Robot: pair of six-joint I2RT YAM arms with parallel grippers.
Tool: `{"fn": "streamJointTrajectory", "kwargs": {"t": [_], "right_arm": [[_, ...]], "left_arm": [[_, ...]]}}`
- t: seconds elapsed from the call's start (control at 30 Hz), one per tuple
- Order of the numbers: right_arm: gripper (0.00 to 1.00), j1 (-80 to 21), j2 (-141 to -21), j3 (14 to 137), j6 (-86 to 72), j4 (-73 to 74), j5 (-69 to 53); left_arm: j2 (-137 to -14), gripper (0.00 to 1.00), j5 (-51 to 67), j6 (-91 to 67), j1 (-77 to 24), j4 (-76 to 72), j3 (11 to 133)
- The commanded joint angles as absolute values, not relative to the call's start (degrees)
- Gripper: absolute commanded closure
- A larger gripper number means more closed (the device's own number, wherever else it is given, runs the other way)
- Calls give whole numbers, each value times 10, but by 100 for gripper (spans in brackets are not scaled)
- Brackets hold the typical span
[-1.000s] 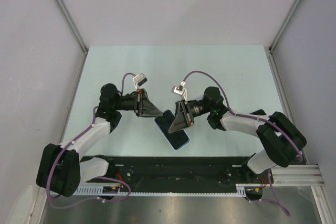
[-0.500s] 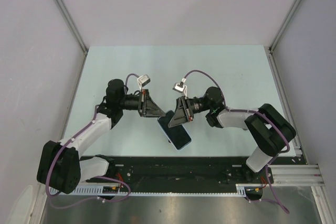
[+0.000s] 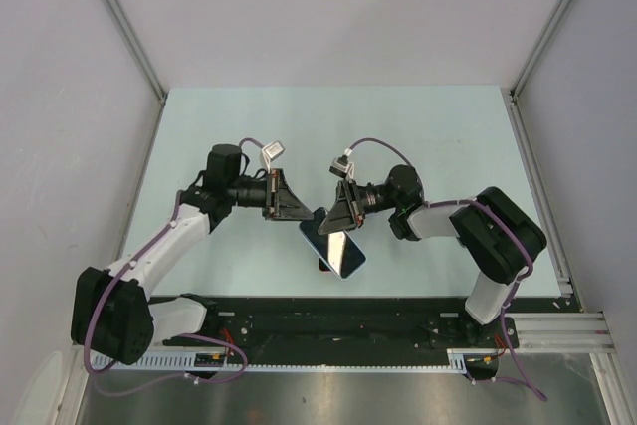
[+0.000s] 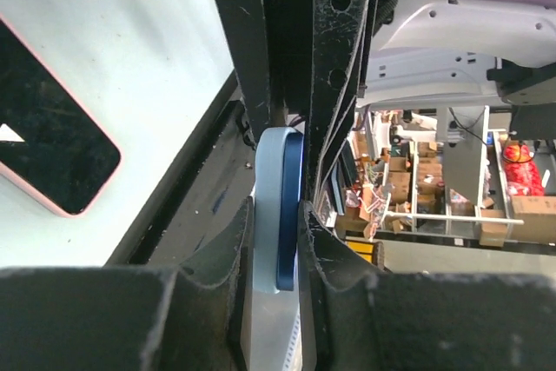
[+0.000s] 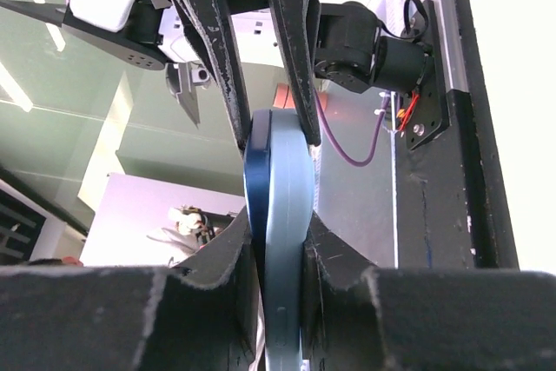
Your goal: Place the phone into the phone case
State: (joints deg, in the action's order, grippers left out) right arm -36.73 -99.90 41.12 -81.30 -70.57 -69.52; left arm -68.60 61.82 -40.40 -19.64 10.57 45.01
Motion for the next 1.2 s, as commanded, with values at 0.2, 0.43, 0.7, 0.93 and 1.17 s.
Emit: {"fn": "streamJointTrajectory", "kwargs": {"t": [0.2, 0.43, 0.7, 0.93, 1.17], "right_arm": [[91, -365, -973, 430, -840, -904, -680], [89, -362, -955, 431, -837, -905, -683], [88, -362, -948, 430, -836, -907, -676], [61, -366, -952, 431, -843, -907, -667], [51, -352, -987, 430, -873, -908, -649]], "left_arm": [[-665, 61, 540, -294, -199, 263, 504], [-635, 52, 592, -366, -198, 201, 479], [-614, 56, 632, -467, -198, 62, 413], [-620, 100, 618, -454, -199, 62, 408], [-638, 100, 519, -321, -200, 235, 468]]}}
